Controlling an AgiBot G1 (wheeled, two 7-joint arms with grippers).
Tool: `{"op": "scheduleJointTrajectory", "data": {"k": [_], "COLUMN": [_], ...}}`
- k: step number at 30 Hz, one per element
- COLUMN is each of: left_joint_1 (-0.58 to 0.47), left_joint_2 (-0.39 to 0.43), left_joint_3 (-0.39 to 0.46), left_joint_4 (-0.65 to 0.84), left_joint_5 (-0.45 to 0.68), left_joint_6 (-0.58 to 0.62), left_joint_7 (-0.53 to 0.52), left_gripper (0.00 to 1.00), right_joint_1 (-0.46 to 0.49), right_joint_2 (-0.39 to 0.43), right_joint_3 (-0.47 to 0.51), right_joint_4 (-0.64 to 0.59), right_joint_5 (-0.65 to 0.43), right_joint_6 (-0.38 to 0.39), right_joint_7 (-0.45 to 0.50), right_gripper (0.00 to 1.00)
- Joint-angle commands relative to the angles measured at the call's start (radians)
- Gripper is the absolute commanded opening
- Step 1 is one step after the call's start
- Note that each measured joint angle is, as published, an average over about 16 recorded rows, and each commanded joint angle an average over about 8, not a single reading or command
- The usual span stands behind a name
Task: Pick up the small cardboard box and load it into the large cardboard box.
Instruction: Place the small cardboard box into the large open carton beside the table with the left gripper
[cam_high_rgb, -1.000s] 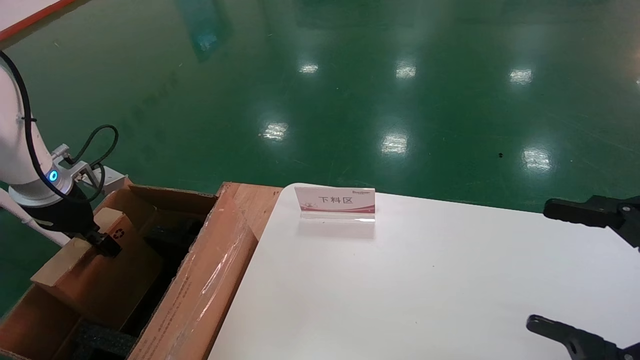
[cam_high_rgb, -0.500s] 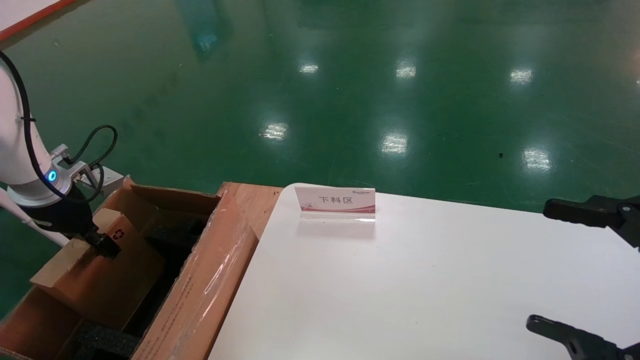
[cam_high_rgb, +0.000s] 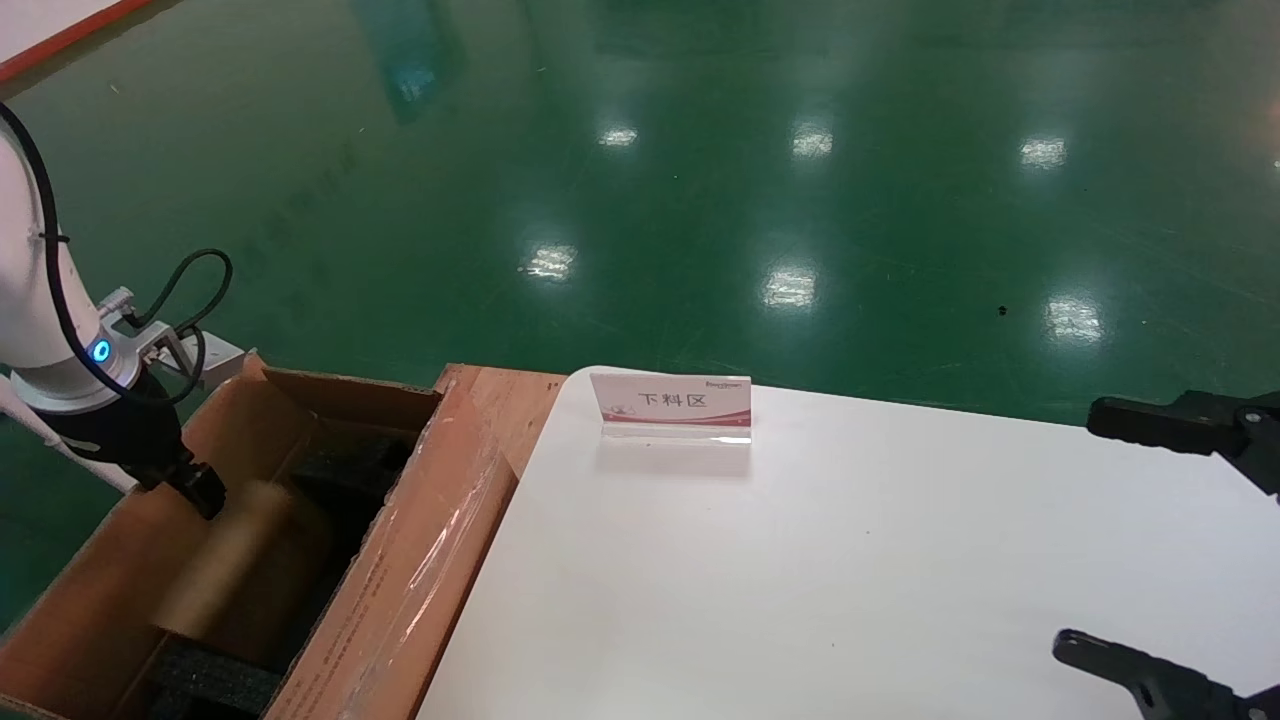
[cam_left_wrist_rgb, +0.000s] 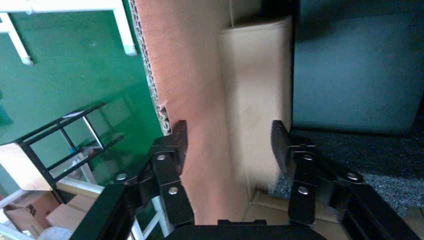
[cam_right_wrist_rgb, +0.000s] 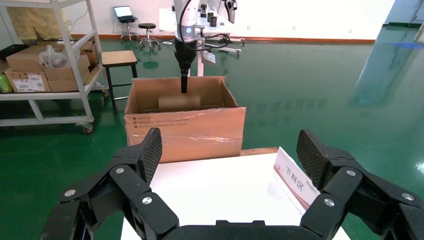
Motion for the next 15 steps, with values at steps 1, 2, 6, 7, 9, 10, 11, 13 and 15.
{"op": "scheduleJointTrajectory", "data": {"k": [1, 2, 6, 7, 9, 10, 11, 13, 15], "left_joint_1": [0.003, -0.001, -0.037, -0.052, -0.086, -0.104, -0.121, -0.157, -0.192], "left_joint_2": [-0.001, 0.0, 0.005, 0.006, 0.005, 0.003, 0.001, -0.006, -0.015], "left_joint_3": [0.001, 0.0, -0.012, -0.016, -0.027, -0.033, -0.039, -0.053, -0.068], "left_joint_4": [0.001, -0.001, -0.021, -0.03, -0.052, -0.064, -0.078, -0.109, -0.142], "left_joint_5": [0.0, 0.0, -0.004, -0.005, -0.009, -0.012, -0.014, -0.022, -0.032], "left_joint_6": [0.001, 0.0, -0.007, -0.01, -0.018, -0.024, -0.029, -0.043, -0.059], "left_joint_7": [-0.003, 0.0, 0.03, 0.041, 0.064, 0.074, 0.084, 0.101, 0.114], "left_gripper": [1.0, 1.0, 1.0, 1.0, 1.0, 1.0, 1.0, 1.0, 1.0], "right_joint_1": [0.0, 0.0, 0.0, 0.0, 0.0, 0.0, 0.0, 0.0, 0.0], "right_joint_2": [0.0, 0.0, 0.0, 0.0, 0.0, 0.0, 0.0, 0.0, 0.0], "right_joint_3": [0.0, 0.0, 0.0, 0.0, 0.0, 0.0, 0.0, -0.001, -0.001], "right_joint_4": [0.0, 0.0, 0.0, 0.0, 0.0, -0.001, -0.001, -0.001, -0.001], "right_joint_5": [0.0, 0.0, 0.0, 0.0, 0.0, 0.0, 0.0, 0.0, 0.0], "right_joint_6": [0.0, 0.0, 0.0, 0.0, 0.0, 0.0, 0.0, 0.0, 0.0], "right_joint_7": [0.0, 0.0, 0.0, 0.0, 0.0, 0.0, 0.0, 0.0, 0.0], "right_gripper": [1.0, 1.0, 1.0, 1.0, 1.0, 1.0, 1.0, 1.0, 1.0]}}
